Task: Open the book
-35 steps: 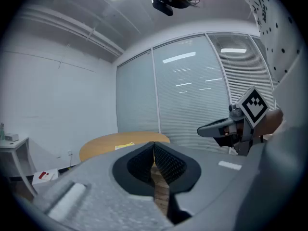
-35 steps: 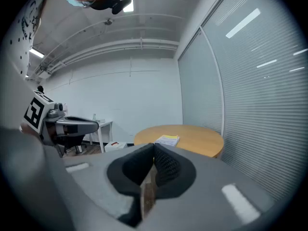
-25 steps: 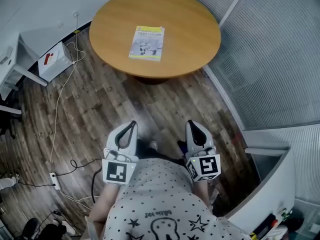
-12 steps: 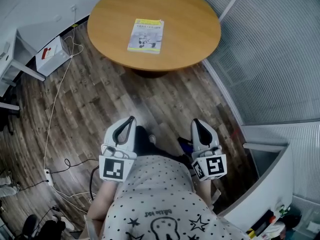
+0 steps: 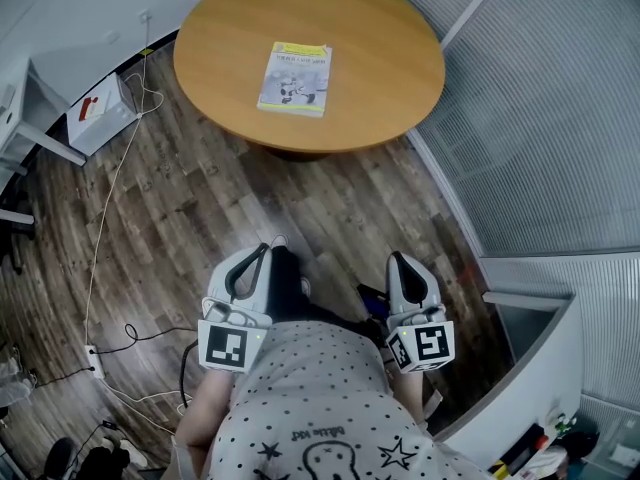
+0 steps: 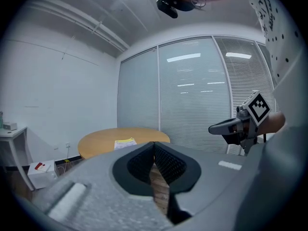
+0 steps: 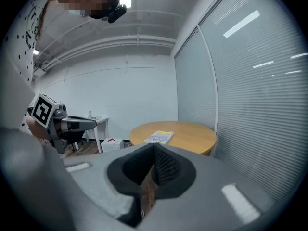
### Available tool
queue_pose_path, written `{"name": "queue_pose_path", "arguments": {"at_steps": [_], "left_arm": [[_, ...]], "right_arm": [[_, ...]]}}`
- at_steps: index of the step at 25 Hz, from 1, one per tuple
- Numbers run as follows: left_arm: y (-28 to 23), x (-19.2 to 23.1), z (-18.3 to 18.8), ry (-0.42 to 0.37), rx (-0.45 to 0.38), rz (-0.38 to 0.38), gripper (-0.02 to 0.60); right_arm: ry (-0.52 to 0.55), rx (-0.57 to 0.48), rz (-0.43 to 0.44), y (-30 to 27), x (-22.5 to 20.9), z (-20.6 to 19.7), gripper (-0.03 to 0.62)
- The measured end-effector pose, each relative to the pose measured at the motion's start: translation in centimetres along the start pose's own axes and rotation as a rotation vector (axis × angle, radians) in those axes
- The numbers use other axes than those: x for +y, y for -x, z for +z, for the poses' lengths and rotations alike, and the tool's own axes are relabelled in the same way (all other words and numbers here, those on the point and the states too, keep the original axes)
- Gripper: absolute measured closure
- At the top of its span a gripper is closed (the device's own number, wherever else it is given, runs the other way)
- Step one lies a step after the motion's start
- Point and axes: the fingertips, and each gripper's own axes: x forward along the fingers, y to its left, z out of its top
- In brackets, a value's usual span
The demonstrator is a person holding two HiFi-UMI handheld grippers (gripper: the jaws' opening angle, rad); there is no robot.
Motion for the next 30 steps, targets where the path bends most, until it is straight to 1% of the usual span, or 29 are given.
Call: {"name": "queue_pose_path", "arguments": {"at_steps": [3,8,13,17,20,23,30], "left_arm": [[-1.4,1.8,-0.1,0.022,0.006,0.002,0.571],[-5.4,5.5,0.9,0.024,-0.002,-0.008,0.571],[-8.9,9.1,3.2,-0.013,-0.009,-0.022,0.571],[-10.5,10.9,3.7,-0.025,0.005,-0.042,0.571],[-11.4,11.8,3.7,-0.024,0.013,-0.059,0.571],[-12.0,12.7,3.3,-0.017,0.016,-0.068,0.571],[-12.0,15.0,1.8,-0.004,0.047,-0.059,0.571]], "right_arm": [[-0.002,0.018,0.011,-2.0,0.7,0.4,0.59],[0.0,0.029,0.017,-7.3,0.6,2.3,0.59],[-0.022,0.033,0.019,-12.1,0.6,4.7,0.59],[-0.035,0.033,0.018,-14.6,1.0,5.9,0.59],[-0.042,0.044,0.016,-16.0,1.5,5.8,0.59],[-0.043,0.057,-0.008,-16.9,1.4,5.3,0.591],[-0.06,0.072,-0.076,-18.1,0.5,5.1,0.589]]}}
